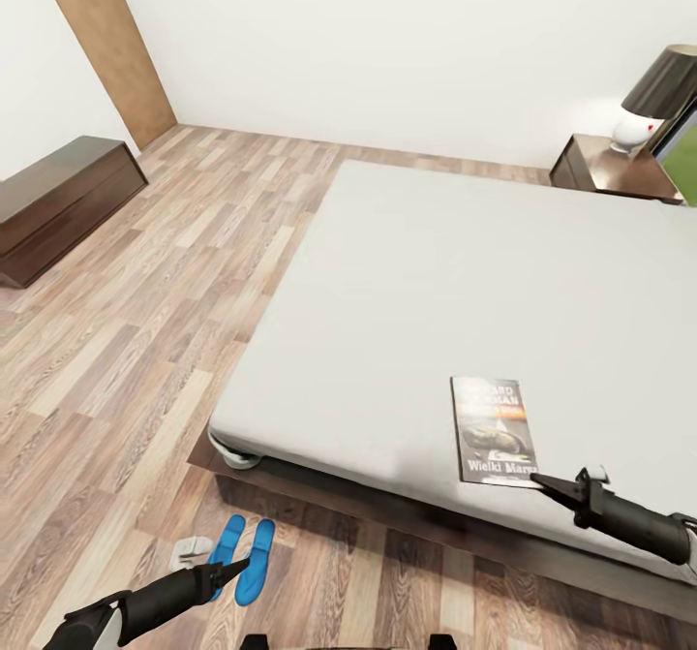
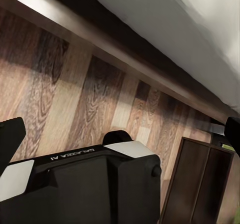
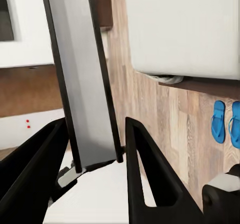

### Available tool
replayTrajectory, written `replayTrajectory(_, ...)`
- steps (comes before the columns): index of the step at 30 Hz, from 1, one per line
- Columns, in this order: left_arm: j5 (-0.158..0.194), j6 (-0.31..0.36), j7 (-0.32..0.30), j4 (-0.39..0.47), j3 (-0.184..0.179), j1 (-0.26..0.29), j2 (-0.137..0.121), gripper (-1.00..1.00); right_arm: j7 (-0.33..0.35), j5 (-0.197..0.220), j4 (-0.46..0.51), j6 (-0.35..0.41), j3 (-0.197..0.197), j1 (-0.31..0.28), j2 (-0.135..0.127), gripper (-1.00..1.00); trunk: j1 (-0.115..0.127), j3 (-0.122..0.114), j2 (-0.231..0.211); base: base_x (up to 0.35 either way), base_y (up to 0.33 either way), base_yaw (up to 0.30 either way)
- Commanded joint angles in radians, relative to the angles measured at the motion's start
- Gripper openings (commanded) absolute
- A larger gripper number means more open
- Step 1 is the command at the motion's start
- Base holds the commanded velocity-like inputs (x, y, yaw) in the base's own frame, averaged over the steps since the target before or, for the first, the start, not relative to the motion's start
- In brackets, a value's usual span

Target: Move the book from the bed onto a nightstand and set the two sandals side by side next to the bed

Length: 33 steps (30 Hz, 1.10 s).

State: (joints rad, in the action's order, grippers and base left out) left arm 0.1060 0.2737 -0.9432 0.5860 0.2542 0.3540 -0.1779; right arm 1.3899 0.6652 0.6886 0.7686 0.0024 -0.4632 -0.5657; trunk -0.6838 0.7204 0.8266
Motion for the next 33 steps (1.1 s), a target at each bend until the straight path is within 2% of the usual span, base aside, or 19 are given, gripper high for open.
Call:
replayTrajectory(1, 0.005, 0.01, -0.003, 0.0, 0.001, 0.0, 0.0, 1.0, 0.012, 0.004, -0.001, 0.011, 0.001, 0.0, -0.01, -1.0, 0.004, -0.003, -0.007, 0.0, 0.0, 0.0)
replayTrajectory(4, 0.005, 0.01, -0.003, 0.0, 0.001, 0.0, 0.0, 1.0, 0.023, -0.011, -0.005, 0.011, 0.001, 0.001, -0.021, -1.0, 0.015, -0.012, -0.028, 0.0, 0.0, 0.0)
replayTrajectory(6, 0.005, 0.01, -0.003, 0.0, 0.001, 0.0, 0.001, 1.0, 0.024, -0.049, -0.02, 0.009, 0.001, 0.001, -0.021, -1.0, 0.023, -0.018, -0.042, 0.0, 0.0, 0.0)
replayTrajectory(7, 0.005, 0.01, -0.003, 0.0, 0.0, 0.0, 0.001, 1.0, 0.023, -0.09, -0.039, 0.006, 0.002, 0.001, -0.02, -1.0, 0.027, -0.021, -0.049, 0.0, 0.0, 0.0)
replayTrajectory(8, 0.005, 0.01, -0.003, 0.0, 0.0, 0.0, 0.001, 1.0, 0.023, -0.115, -0.051, 0.004, 0.002, 0.001, -0.02, -1.0, 0.031, -0.024, -0.056, 0.0, 0.0, 0.0)
replayTrajectory(9, 0.005, 0.01, -0.003, 0.0, 0.0, 0.0, 0.002, 1.0, 0.022, -0.193, -0.099, -0.012, 0.001, 0.001, -0.018, -1.0, 0.034, -0.028, -0.063, 0.0, 0.0, 0.0)
replayTrajectory(10, 0.004, 0.01, -0.003, 0.0, 0.0, -0.001, 0.002, 1.0, 0.021, -0.245, -0.14, -0.039, 0.001, 0.001, -0.017, -1.0, 0.038, -0.031, -0.07, 0.0, 0.0, 0.0)
replayTrajectory(11, 0.004, 0.01, -0.003, 0.0, 0.0, -0.001, 0.003, 1.0, 0.022, -0.31, -0.211, -0.109, 0.001, 0.001, -0.016, -1.0, 0.042, -0.034, -0.077, 0.0, 0.0, 0.0)
replayTrajectory(12, 0.004, 0.01, -0.003, 0.0, 0.0, -0.001, 0.002, 1.0, 0.024, -0.326, -0.238, -0.151, 0.001, 0.001, -0.016, -1.0, 0.046, -0.037, -0.084, 0.0, 0.0, 0.0)
replayTrajectory(16, 0.004, 0.01, -0.003, 0.0, 0.0, -0.001, 0.002, 1.0, 0.027, -0.35, -0.323, -0.3, 0.0, 0.002, -0.015, -1.0, 0.061, -0.05, -0.112, 0.0, 0.0, 0.0)
replayTrajectory(22, 0.004, 0.01, -0.003, 0.0, -0.002, -0.003, 0.004, 1.0, 0.027, -0.359, -0.471, -0.407, 0.001, 0.002, -0.014, -1.0, 0.084, -0.068, -0.154, 0.0, 0.0, 0.0)
replayTrajectory(33, 0.003, 0.01, -0.003, 0.0, -0.003, -0.003, 0.017, 1.0, 0.028, -0.356, -0.488, -0.417, -0.001, 0.001, -0.014, -1.0, 0.126, -0.103, -0.231, 0.0, 0.0, 0.0)
